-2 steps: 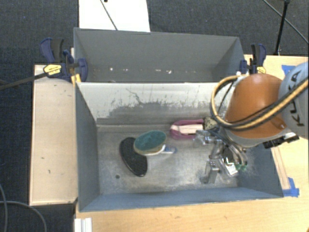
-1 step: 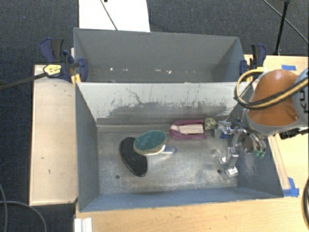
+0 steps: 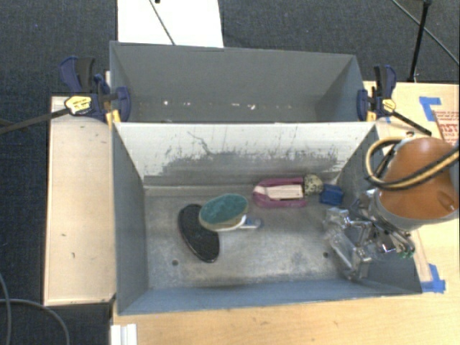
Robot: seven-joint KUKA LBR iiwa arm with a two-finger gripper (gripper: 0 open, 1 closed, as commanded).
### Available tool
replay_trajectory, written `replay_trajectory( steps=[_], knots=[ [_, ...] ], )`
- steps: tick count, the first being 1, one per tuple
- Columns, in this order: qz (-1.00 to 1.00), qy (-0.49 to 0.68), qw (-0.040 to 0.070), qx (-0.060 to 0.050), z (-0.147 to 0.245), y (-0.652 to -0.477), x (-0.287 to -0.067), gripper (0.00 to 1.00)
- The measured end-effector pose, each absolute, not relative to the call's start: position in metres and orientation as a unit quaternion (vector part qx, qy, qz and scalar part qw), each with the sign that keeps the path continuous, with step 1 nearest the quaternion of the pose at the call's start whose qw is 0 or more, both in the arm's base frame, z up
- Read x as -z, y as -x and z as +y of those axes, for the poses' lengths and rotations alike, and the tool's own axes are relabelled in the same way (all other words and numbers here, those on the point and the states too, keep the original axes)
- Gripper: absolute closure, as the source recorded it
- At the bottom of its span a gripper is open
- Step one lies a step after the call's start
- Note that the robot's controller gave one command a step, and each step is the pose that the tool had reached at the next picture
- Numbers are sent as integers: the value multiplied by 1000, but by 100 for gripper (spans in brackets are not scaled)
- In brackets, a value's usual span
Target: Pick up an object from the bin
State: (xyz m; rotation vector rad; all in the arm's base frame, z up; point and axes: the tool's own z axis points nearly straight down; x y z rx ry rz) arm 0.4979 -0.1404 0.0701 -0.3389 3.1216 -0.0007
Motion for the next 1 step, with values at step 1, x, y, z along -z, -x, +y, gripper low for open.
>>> replay_trajectory(
  steps=[1],
  knots=[
    [994,109,2,0,-140,-499,-71,100]
  ],
)
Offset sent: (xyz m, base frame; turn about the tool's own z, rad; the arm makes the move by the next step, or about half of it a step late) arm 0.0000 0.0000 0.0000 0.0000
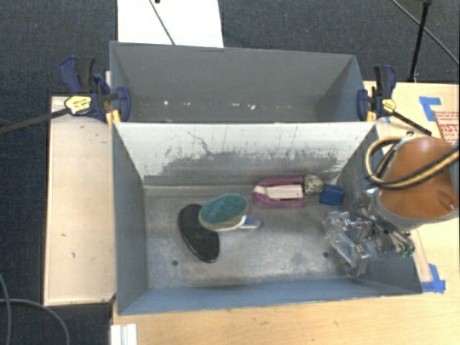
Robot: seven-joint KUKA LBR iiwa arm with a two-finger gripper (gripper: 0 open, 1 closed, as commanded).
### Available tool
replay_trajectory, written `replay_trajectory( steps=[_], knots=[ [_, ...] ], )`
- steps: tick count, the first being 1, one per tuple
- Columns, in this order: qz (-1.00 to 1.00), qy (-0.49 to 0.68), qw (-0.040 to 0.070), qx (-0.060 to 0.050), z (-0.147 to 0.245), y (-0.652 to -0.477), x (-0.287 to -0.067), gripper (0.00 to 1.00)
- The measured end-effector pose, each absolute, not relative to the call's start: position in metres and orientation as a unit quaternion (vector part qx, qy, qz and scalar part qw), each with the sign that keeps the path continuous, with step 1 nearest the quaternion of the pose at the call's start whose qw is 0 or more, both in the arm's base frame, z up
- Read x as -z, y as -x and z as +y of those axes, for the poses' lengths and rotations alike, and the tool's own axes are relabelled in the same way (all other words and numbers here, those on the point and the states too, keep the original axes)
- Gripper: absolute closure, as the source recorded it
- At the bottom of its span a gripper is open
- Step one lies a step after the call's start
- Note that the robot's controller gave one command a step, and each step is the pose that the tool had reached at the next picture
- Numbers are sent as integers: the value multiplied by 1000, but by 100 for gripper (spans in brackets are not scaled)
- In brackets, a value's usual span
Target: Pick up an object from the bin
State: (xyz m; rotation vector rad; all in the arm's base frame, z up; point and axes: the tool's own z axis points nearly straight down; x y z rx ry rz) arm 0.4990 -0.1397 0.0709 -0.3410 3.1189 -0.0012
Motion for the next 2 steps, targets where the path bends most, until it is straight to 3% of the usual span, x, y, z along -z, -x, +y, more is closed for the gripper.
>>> replay_trajectory(
  steps=[1,2],
  knots=[
    [949,316,3,1,-143,-495,-163,100],
    [943,332,5,3,-134,-500,-278,100]
  ],
)
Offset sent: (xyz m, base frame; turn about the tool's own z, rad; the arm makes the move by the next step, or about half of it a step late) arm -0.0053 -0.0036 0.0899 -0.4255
